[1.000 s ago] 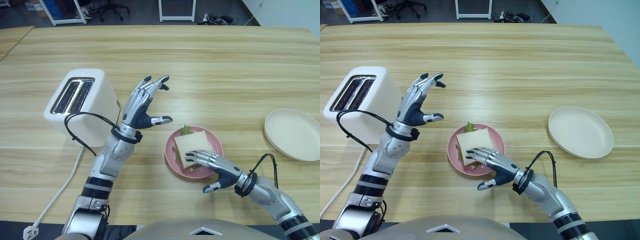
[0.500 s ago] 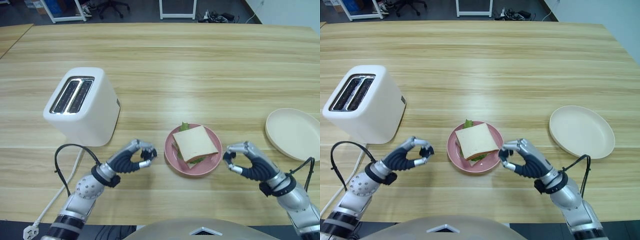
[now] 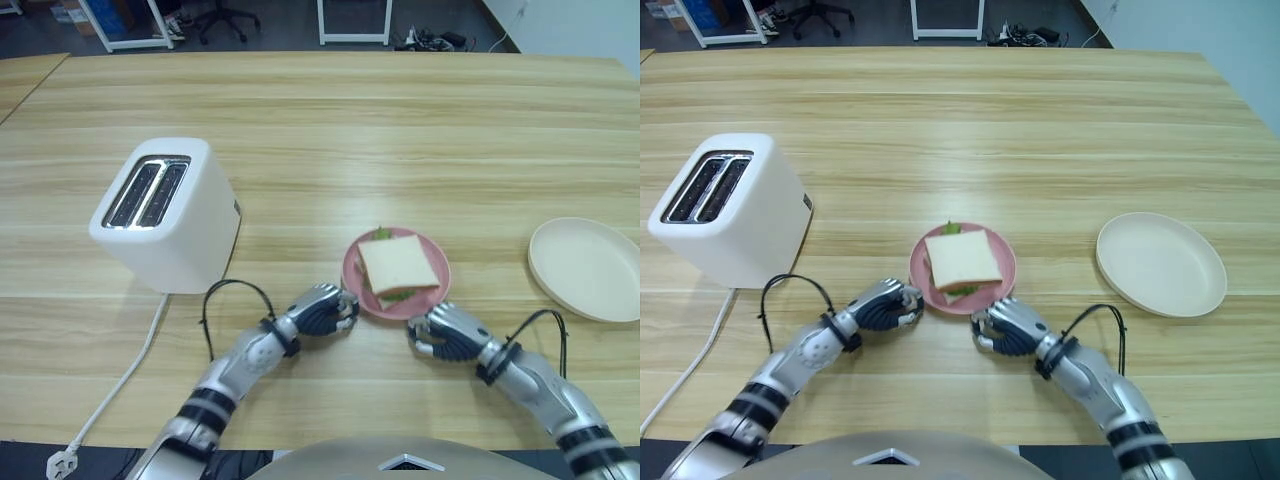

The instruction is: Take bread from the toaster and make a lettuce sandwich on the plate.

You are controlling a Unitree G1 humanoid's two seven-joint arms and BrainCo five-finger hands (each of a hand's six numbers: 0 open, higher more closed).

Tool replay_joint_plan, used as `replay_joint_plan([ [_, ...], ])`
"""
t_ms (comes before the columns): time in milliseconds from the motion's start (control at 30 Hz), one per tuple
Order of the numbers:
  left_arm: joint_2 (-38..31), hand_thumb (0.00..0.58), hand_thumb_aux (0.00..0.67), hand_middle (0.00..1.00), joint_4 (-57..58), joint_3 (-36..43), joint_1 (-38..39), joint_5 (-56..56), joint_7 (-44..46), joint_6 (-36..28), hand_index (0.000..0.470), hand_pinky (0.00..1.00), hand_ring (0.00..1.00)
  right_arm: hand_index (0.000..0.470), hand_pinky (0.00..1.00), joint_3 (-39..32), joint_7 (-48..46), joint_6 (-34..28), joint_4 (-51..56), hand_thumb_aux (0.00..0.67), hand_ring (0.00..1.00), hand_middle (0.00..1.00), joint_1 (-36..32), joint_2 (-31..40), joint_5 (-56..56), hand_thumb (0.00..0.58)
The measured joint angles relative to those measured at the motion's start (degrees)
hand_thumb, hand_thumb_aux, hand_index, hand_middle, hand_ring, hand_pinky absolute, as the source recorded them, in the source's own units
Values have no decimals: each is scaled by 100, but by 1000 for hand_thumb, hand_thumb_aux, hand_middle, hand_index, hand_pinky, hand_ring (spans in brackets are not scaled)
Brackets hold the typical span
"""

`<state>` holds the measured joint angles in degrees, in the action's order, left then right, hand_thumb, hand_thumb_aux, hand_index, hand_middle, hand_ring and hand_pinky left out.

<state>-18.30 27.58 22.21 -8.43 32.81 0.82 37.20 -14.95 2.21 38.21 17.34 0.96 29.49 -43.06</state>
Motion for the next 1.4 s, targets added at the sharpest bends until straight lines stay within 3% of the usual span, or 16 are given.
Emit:
replay_joint_plan([
  [133, 397, 580, 670, 1000, 1216, 189, -991, 353, -879, -241, 470, 1000, 1000, 470, 1000, -233, 925, -407, 1768, 670, 1000, 1000, -1450, -506, -205, 580],
  [367, 1059, 580, 670, 1000, 3740, 324, -2709, 539, -2057, -871, 470, 1000, 1000, 470, 1000, -314, 1727, -1167, 4786, 670, 1000, 1000, -3538, -1419, 28, 580],
  [567, 1291, 580, 670, 1000, 4412, 204, -2956, 274, -2435, -692, 470, 1000, 1000, 470, 1000, -237, 1922, -1225, 5468, 670, 1000, 1000, -3898, -1636, 481, 580],
  [600, 1288, 368, 265, 102, 4452, 183, -2932, 219, -2487, -551, 186, 102, 102, 319, 871, -240, 2011, -1140, 5486, 455, 871, 871, -3870, -1628, 509, 520],
  [633, 1281, 0, 0, 0, 4443, 131, -2877, 145, -2562, -339, 0, 0, 0, 186, 506, -239, 2137, -991, 5474, 265, 506, 506, -3804, -1603, 545, 368],
  [667, 1273, 0, 0, 0, 4411, 63, -2770, 34, -2629, -66, 0, 0, 0, 37, 86, -234, 2295, -757, 5409, 53, 86, 86, -3705, -1567, 604, 87],
  [700, 1253, 0, 0, 0, 4308, -34, -2600, -78, -2698, 325, 0, 0, 0, 0, 0, -182, 2482, -425, 5270, 0, 0, 0, -3519, -1518, 706, 0],
  [800, 1078, 0, 0, 0, 3444, -398, -2020, -520, -2943, 1769, 0, 0, 0, 0, 0, 147, 2929, 727, 4308, 0, 0, 0, -2672, -1309, 1163, 0],
  [933, 956, 0, 0, 0, 2075, -949, -1550, -1228, -2905, 2435, 0, 0, 0, 0, 0, 702, 2789, 1325, 2309, 0, 0, 0, -1803, -1149, 2021, 0],
  [1000, 903, 0, 0, 0, 1578, -1201, -1364, -1590, -2780, 2494, 0, 0, 0, 0, 0, 987, 2609, 1382, 1471, 0, 0, 0, -1468, -1102, 2414, 0],
  [1067, 911, 0, 0, 0, 1517, -1340, -1346, -1656, -2651, 2393, 0, 0, 0, 0, 0, 1074, 2458, 1298, 1312, 0, 0, 0, -1374, -1110, 2487, 0],
  [1400, 1101, 0, 0, 0, 2015, -1606, -1507, -1527, -2629, 2285, 0, 0, 0, 0, 0, 1150, 2509, 1287, 2049, 0, 0, 0, -1627, -1317, 2261, 0],
])
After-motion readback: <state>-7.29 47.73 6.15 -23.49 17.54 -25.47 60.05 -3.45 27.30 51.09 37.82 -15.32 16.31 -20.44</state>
